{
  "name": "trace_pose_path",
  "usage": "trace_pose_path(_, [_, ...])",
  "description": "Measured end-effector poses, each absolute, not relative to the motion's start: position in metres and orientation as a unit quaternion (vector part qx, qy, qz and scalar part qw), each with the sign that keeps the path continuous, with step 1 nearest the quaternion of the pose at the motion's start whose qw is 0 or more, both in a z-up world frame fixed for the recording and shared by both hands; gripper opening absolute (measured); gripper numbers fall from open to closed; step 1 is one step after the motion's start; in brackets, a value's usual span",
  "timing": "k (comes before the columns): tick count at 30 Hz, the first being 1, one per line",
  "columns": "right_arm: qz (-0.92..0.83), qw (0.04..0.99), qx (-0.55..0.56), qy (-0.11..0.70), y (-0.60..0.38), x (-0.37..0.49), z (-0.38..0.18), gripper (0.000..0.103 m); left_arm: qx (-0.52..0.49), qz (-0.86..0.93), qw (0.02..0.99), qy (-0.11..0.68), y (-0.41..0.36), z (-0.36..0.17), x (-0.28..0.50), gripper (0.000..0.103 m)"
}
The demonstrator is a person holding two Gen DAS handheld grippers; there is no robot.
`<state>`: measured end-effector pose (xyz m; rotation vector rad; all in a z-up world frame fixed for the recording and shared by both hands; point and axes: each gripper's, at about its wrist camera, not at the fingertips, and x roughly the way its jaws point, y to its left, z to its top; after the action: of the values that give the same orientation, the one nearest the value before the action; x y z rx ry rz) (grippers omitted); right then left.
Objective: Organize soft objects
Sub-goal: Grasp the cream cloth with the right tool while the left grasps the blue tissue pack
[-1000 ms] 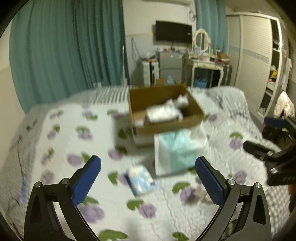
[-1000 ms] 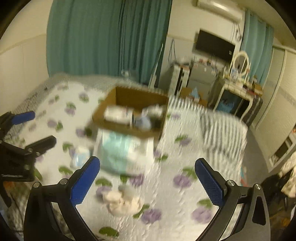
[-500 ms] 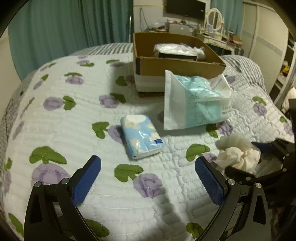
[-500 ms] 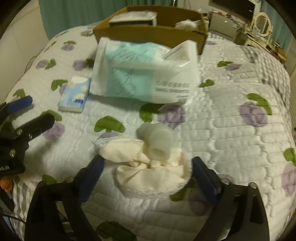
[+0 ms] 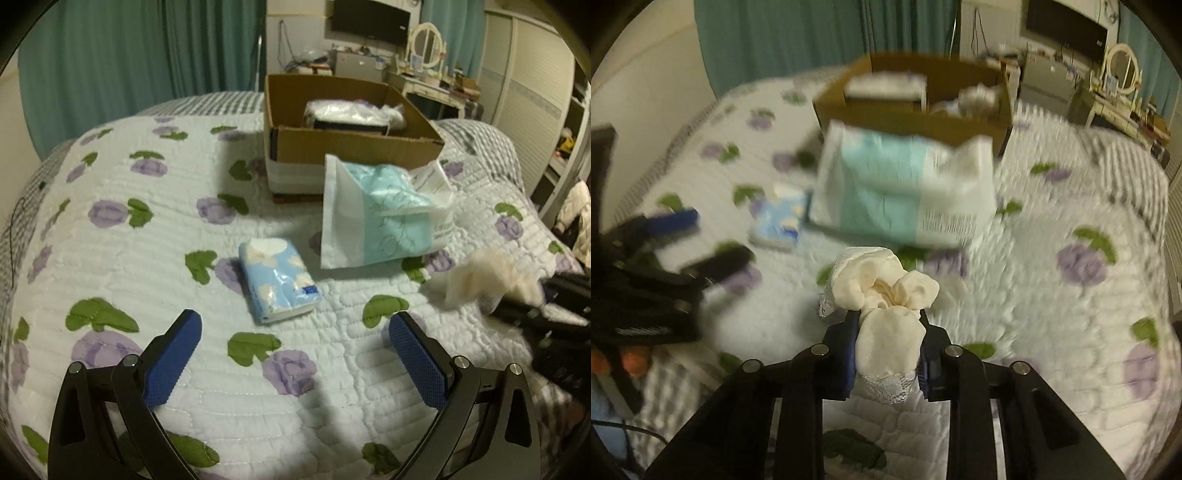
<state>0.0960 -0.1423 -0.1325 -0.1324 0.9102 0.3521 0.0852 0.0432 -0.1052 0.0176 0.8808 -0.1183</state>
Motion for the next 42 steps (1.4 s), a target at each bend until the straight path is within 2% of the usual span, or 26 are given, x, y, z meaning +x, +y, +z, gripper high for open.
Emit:
trace_pose_path(4, [0.161,0.9,-0.064,0.401,-0.147,0.103,-0.104,0.025,0.01,-0.062,0.907,0.416,0.038,-0.091,0.092,0.103])
trace_pose_path(9, [0.14,0.909,-0.071,0.387,-0.15,0.132,-0.094,0.025,0.007,-0.06,0.912,0.406,0.033,-0.08,0.112,0.103])
trace_pose_path(15, [0.137,0.904,-0.05,0.401,-0.154,0.154,-0.122,0.025,0.008,-0.023,0.899,0.438,0.039,-0.116,0.145,0.101])
trace_pose_path(17, [0.143,0.9,-0.049,0.41,-0.155,0.156,-0.134,0.025,0.004,-0.017,0.887,0.462,0.041,-0.135,0.153,0.09])
trace_pose_path(20, [0.146,0.892,-0.048,0.425,-0.155,0.159,-0.15,0.025,0.011,-0.002,0.868,0.497,0.042,-0.16,0.167,0.081])
trace_pose_path(22, [0.148,0.89,-0.045,0.43,-0.157,0.16,-0.155,0.025,0.019,0.001,0.866,0.499,0.039,-0.167,0.17,0.075])
trace_pose_path(24, [0.149,0.889,-0.041,0.431,-0.159,0.159,-0.157,0.025,0.028,-0.001,0.865,0.501,0.036,-0.171,0.172,0.062])
trace_pose_path(26, [0.151,0.889,-0.038,0.431,-0.16,0.159,-0.158,0.025,0.032,-0.003,0.864,0.502,0.035,-0.173,0.171,0.057])
trace_pose_path(31, [0.153,0.892,-0.037,0.424,-0.16,0.153,-0.156,0.025,0.011,-0.015,0.872,0.49,0.039,-0.161,0.159,0.048])
trace_pose_path(42, [0.147,0.911,-0.044,0.382,-0.157,0.12,-0.112,0.025,0.0,-0.043,0.908,0.416,0.028,-0.096,0.108,0.041])
